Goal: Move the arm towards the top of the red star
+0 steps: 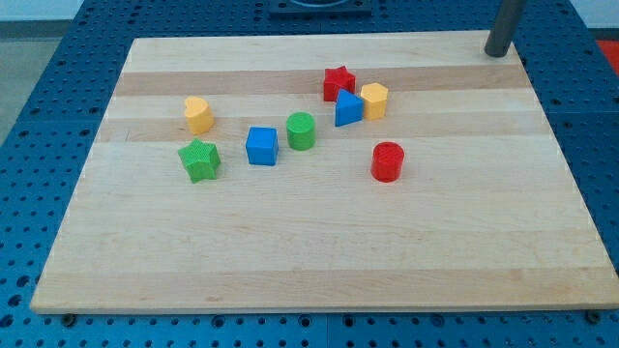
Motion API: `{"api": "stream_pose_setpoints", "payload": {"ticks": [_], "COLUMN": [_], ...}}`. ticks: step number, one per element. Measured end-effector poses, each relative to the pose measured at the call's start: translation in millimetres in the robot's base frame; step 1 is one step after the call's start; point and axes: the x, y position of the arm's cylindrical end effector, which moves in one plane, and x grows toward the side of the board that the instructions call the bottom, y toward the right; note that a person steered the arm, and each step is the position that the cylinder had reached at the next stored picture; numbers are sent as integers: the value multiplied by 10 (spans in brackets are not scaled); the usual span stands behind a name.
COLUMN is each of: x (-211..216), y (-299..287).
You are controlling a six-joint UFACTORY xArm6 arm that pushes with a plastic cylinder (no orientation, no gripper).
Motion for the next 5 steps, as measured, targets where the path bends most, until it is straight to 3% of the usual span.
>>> {"api": "stream_pose_setpoints", "payload": {"ticks": [4,5], "x": [-329,-339], "y": [-102,-399]}}
